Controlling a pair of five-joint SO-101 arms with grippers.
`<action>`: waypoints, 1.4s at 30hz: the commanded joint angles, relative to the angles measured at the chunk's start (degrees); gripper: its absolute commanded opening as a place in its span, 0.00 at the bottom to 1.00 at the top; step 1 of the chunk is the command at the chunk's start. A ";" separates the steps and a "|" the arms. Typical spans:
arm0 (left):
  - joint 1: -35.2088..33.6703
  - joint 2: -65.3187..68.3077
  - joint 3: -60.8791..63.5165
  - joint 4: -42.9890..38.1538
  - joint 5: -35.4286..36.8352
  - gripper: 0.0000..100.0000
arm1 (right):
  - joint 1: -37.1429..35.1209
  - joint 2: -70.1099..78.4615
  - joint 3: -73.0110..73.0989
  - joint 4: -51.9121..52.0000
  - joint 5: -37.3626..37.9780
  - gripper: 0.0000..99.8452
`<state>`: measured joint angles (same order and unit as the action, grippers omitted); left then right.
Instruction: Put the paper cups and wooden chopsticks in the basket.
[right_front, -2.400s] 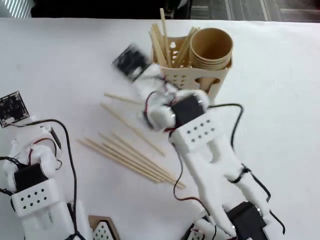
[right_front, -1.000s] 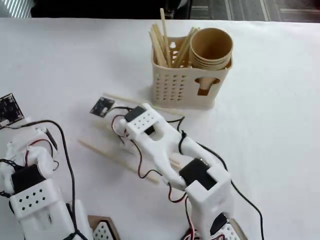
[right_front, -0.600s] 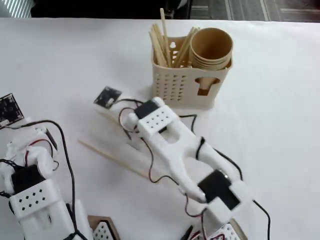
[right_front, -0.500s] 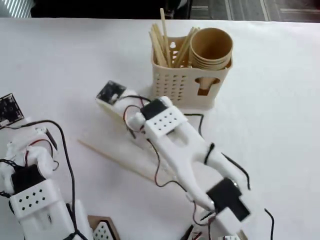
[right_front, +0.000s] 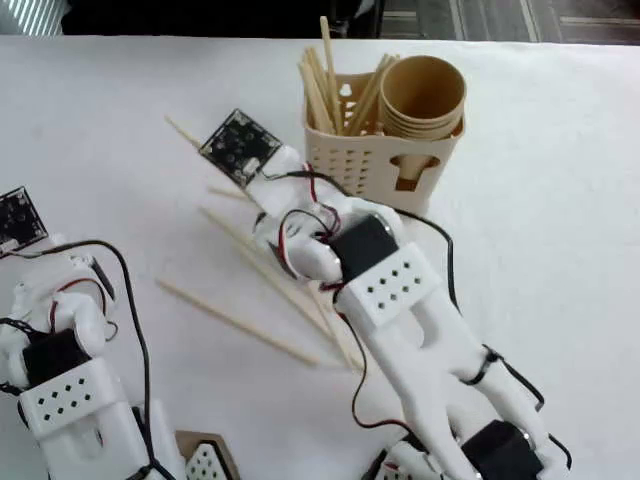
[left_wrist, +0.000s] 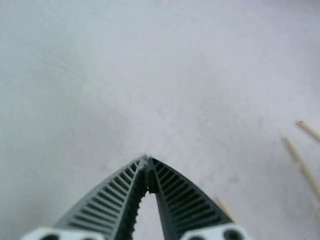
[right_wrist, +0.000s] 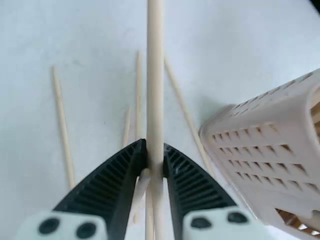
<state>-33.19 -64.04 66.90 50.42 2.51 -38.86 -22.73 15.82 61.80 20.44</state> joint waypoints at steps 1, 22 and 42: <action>-0.13 -1.01 -0.35 -1.41 0.62 0.02 | 0.57 -4.88 -0.79 -4.53 -0.79 0.02; -0.13 -1.01 -0.35 -1.41 0.62 0.02 | 10.86 -7.87 -9.32 -24.04 -8.00 0.02; -0.13 -1.01 -0.35 -1.41 0.62 0.02 | 20.79 10.51 6.07 -56.40 -19.87 0.05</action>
<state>-33.19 -64.04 66.90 50.42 2.51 -18.46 -12.00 22.42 6.59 1.27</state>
